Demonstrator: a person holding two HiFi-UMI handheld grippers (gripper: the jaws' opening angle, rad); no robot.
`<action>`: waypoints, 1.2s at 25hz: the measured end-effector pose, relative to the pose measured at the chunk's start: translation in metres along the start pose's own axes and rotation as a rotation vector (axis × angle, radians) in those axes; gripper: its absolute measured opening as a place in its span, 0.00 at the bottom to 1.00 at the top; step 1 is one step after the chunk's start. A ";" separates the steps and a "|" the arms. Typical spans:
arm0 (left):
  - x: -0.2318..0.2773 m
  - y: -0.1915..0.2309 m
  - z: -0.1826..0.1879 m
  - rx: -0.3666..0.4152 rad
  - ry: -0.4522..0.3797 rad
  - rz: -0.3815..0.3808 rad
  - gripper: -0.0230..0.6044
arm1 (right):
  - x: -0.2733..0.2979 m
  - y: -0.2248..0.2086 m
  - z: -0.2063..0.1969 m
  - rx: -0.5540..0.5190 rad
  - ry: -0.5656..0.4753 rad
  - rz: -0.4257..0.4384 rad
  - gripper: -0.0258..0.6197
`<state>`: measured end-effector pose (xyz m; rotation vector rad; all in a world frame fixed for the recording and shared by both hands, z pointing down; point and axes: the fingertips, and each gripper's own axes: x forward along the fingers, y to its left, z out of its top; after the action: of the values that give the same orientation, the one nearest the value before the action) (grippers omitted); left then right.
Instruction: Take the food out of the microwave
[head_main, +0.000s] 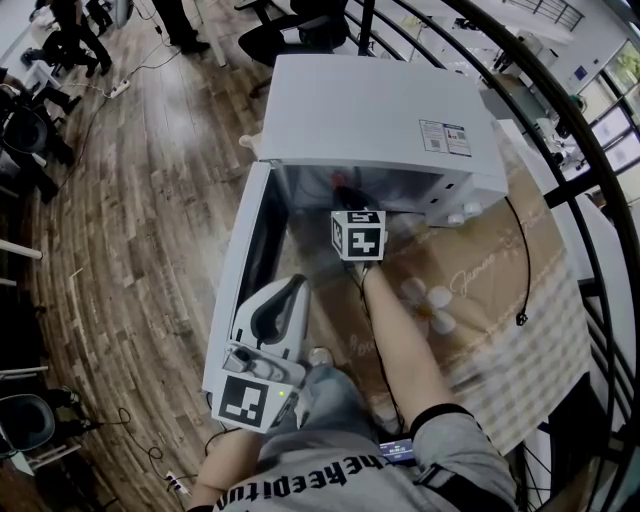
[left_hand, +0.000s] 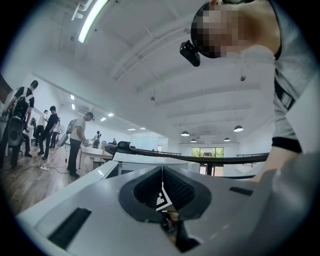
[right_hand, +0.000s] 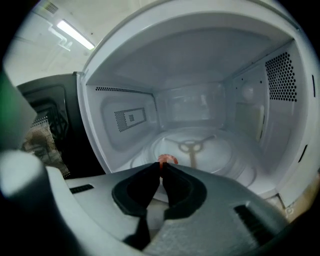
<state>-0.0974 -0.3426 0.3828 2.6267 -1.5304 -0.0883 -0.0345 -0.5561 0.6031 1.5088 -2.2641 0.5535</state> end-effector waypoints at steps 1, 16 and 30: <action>0.002 0.000 0.007 0.005 -0.028 0.004 0.05 | -0.002 0.000 0.001 0.006 -0.004 0.001 0.07; -0.019 -0.014 0.009 0.020 -0.020 0.007 0.05 | -0.037 0.006 0.006 -0.016 -0.042 -0.001 0.07; -0.058 -0.033 0.046 0.030 -0.112 -0.041 0.05 | -0.113 0.031 0.013 -0.025 -0.103 -0.027 0.07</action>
<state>-0.1026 -0.2785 0.3329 2.7203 -1.5227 -0.2212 -0.0232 -0.4631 0.5318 1.5869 -2.3143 0.4483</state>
